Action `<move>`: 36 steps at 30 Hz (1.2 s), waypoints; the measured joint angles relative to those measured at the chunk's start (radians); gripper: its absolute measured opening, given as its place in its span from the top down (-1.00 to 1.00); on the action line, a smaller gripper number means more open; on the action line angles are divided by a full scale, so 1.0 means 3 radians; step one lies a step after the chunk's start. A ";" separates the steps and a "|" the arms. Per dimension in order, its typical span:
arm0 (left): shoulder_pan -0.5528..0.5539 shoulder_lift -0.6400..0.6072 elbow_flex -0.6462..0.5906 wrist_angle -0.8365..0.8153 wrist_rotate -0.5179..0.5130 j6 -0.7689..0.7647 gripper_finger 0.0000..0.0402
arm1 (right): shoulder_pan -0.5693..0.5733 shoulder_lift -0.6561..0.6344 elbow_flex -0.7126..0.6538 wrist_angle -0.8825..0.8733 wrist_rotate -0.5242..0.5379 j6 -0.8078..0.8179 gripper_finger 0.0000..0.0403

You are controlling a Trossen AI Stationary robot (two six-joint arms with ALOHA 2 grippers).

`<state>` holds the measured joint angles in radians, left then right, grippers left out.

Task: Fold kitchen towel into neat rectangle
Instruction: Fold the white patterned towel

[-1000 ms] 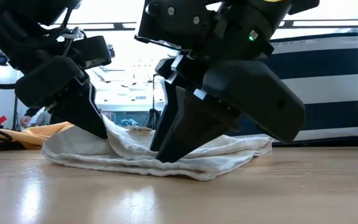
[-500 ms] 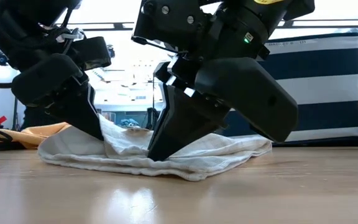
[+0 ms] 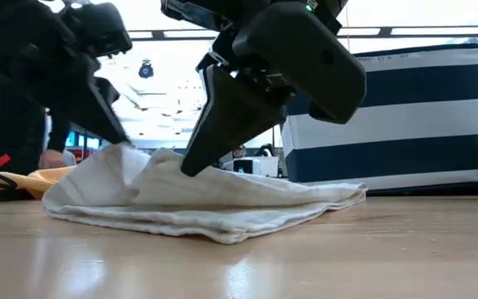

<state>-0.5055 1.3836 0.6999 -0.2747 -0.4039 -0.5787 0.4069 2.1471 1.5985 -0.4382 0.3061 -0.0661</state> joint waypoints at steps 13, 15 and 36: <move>-0.0434 0.0309 -0.0023 0.0565 0.0155 -0.0625 0.26 | -0.0113 -0.0227 0.0271 -0.0508 0.0033 -0.0005 0.99; -0.0436 0.0459 -0.0023 0.0773 0.0072 -0.0647 0.28 | -0.0115 -0.0263 0.0338 -0.0581 0.0029 -0.0082 0.99; -0.0333 0.1083 -0.0023 0.0762 -0.0418 -0.1070 0.43 | 0.0005 -0.0328 0.0582 -0.1146 -0.0436 -0.0090 0.99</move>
<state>-0.6052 1.7086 0.6930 -0.0461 -0.5293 -0.8998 0.4084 2.0487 1.7731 -0.7818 0.1752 -0.0932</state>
